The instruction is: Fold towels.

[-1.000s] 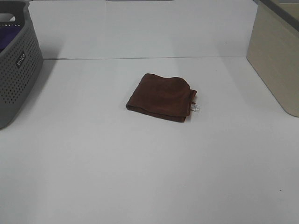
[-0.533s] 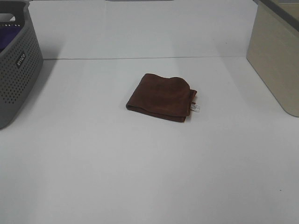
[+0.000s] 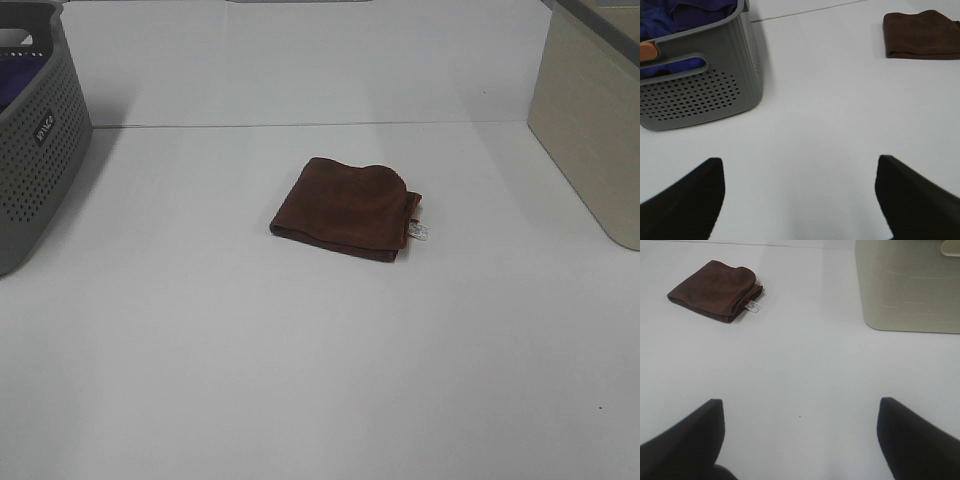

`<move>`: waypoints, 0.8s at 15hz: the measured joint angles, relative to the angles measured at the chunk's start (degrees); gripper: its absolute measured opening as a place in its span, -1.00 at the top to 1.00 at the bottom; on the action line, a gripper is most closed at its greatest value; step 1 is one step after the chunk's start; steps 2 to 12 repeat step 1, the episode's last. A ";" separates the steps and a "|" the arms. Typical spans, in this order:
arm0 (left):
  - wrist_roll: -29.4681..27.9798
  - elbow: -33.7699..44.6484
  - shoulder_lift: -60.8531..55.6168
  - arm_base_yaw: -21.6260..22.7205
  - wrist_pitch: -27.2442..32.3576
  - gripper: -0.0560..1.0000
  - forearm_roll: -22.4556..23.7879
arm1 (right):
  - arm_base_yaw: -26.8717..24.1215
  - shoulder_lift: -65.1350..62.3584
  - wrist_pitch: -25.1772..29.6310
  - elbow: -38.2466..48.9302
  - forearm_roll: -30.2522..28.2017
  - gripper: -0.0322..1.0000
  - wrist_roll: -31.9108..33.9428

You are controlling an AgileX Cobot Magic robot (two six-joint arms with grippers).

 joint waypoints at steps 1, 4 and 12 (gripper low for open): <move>0.00 0.00 0.00 0.00 0.00 -0.56 0.00 | 0.00 0.00 0.00 0.00 0.00 -0.63 0.00; 0.00 0.00 0.00 0.00 0.00 -0.56 0.00 | 0.00 0.00 0.00 0.00 0.00 -0.63 0.00; 0.00 0.00 0.00 0.00 0.00 -0.56 0.00 | 0.00 0.00 0.00 0.00 0.00 -0.63 0.00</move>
